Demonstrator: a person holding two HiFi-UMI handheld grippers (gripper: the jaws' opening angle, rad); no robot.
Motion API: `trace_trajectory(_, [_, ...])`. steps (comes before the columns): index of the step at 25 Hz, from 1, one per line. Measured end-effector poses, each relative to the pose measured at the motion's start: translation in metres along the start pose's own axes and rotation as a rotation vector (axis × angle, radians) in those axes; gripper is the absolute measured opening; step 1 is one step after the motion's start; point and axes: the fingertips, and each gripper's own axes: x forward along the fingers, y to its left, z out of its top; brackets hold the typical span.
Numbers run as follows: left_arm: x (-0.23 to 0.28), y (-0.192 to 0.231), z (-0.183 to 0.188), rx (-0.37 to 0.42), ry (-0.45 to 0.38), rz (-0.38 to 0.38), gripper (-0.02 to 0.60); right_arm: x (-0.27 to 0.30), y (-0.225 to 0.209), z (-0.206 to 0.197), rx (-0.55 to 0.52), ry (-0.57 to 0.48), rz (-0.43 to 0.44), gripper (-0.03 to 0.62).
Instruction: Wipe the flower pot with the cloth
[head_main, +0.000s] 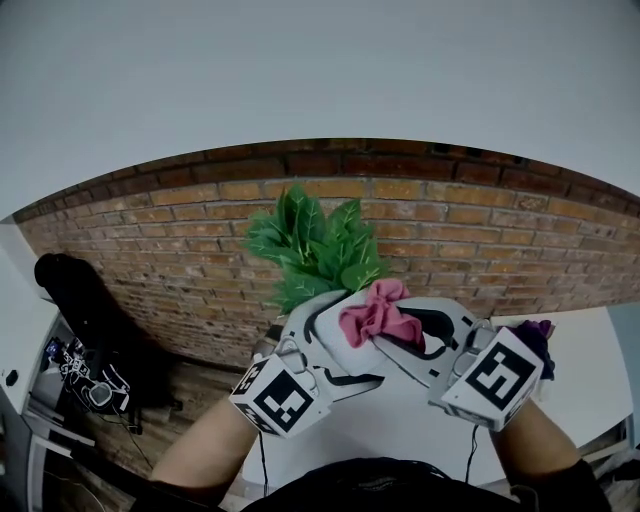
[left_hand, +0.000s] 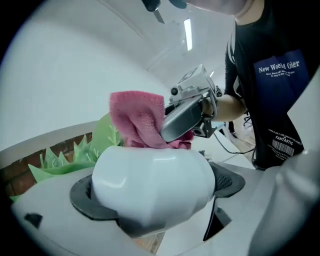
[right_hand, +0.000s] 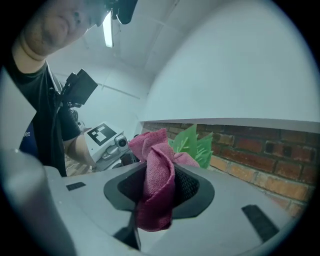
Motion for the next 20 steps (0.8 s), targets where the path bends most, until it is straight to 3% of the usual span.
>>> trace_trajectory(2, [-0.005,0.007,0.001,-0.002,0.008,0.019,0.578,-0.002,0.005,-0.001,-0.013,0.008,0.008,0.123])
trace_trajectory(5, [-0.007,0.013,-0.003,0.014,0.050,0.032,0.578,0.001,0.020,-0.005,-0.121,0.067,0.014,0.123])
trace_trajectory(9, [0.000,0.012,-0.011,0.048,0.129,0.033,0.578,0.012,0.035,-0.009,-0.349,0.195,-0.041,0.123])
trace_trajectory(15, [0.010,0.007,-0.027,0.129,0.270,0.033,0.577,0.032,0.041,-0.018,-0.781,0.421,-0.124,0.123])
trace_trajectory(20, [0.013,0.003,-0.029,0.148,0.310,0.019,0.575,0.042,0.044,-0.015,-1.004,0.501,-0.131,0.123])
